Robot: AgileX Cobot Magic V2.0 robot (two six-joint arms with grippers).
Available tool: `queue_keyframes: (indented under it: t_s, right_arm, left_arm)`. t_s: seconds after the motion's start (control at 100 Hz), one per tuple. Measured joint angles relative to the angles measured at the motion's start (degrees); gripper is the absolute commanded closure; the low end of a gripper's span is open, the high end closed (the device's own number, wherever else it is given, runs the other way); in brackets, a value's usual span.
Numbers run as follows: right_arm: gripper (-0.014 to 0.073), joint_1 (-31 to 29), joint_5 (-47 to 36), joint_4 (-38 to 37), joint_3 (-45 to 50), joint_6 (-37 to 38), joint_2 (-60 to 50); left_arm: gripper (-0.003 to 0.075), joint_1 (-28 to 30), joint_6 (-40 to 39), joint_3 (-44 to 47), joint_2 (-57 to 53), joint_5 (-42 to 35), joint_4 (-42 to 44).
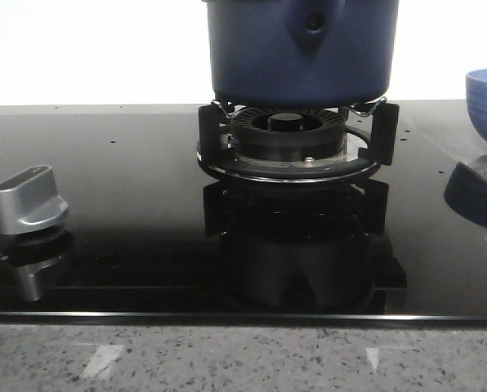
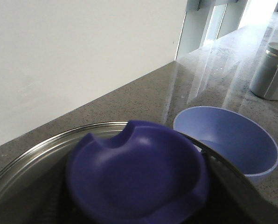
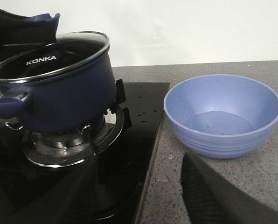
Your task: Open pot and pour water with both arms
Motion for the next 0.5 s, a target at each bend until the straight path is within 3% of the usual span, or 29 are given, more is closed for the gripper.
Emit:
queue_keyframes:
  t_s: [0.5]
  right_arm:
    - [0.023,0.0,0.4,0.0,0.0,0.0,0.0]
  left_arm:
    - [0.0386,0.2,0.0,0.0,0.0,0.25,0.0]
